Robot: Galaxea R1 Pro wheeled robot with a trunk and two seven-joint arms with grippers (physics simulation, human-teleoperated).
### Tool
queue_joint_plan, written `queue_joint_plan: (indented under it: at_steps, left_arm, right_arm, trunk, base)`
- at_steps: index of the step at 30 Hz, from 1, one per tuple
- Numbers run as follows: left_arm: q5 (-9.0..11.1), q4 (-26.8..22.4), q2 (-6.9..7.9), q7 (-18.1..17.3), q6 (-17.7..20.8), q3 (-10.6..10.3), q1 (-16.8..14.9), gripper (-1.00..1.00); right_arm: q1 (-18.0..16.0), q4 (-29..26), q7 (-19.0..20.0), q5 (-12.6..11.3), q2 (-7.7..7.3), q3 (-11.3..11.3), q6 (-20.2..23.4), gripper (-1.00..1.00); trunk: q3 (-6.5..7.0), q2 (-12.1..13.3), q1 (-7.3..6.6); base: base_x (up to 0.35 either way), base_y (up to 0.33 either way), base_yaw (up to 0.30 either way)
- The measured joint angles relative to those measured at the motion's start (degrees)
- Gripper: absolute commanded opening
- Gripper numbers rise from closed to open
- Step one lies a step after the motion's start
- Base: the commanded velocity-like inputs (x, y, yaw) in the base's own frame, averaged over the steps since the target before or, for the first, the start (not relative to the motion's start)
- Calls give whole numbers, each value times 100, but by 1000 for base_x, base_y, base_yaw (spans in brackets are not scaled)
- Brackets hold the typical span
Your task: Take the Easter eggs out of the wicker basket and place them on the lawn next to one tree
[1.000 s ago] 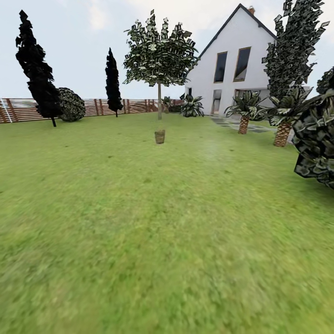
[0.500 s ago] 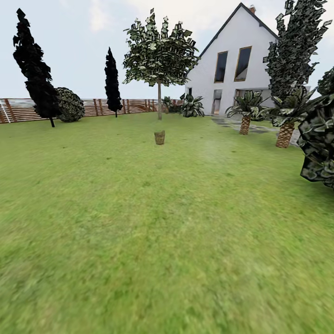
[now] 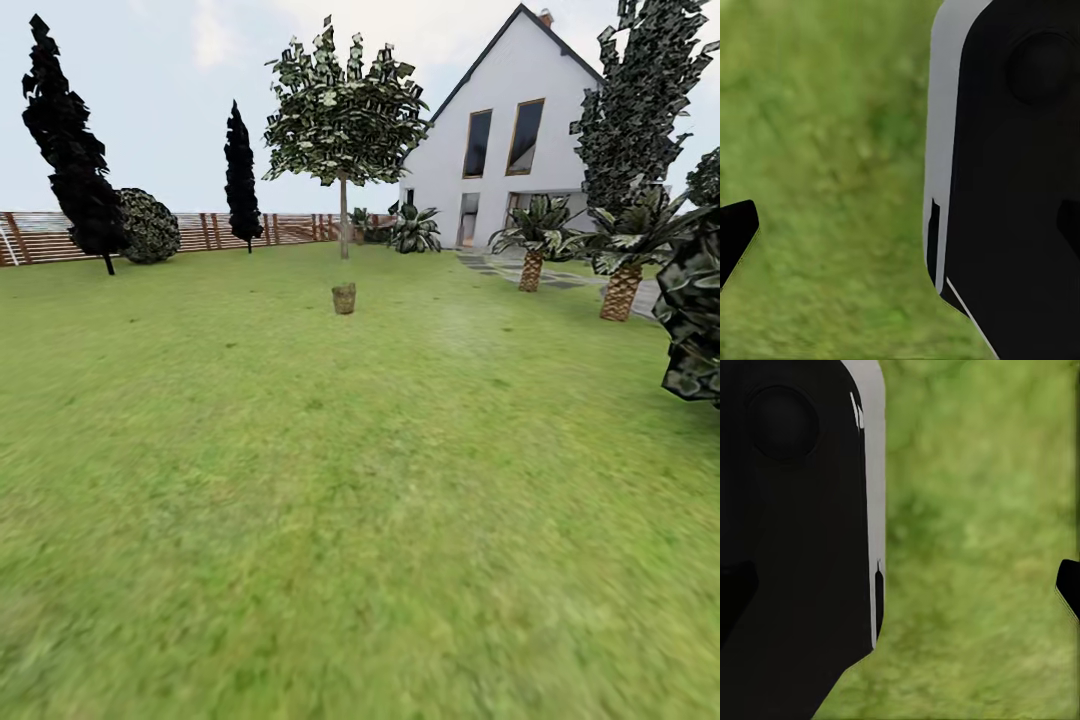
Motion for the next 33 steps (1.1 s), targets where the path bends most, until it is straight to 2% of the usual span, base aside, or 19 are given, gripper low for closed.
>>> queue_joint_plan:
  at_steps: [33]
  left_arm:
    - [0,0,0,0,0,0,0,100]
  right_arm:
    - [0,-2,0,-2,0,-8,-1,100]
  trunk:
    - [0,0,0]
  base:
    - [330,0,0]
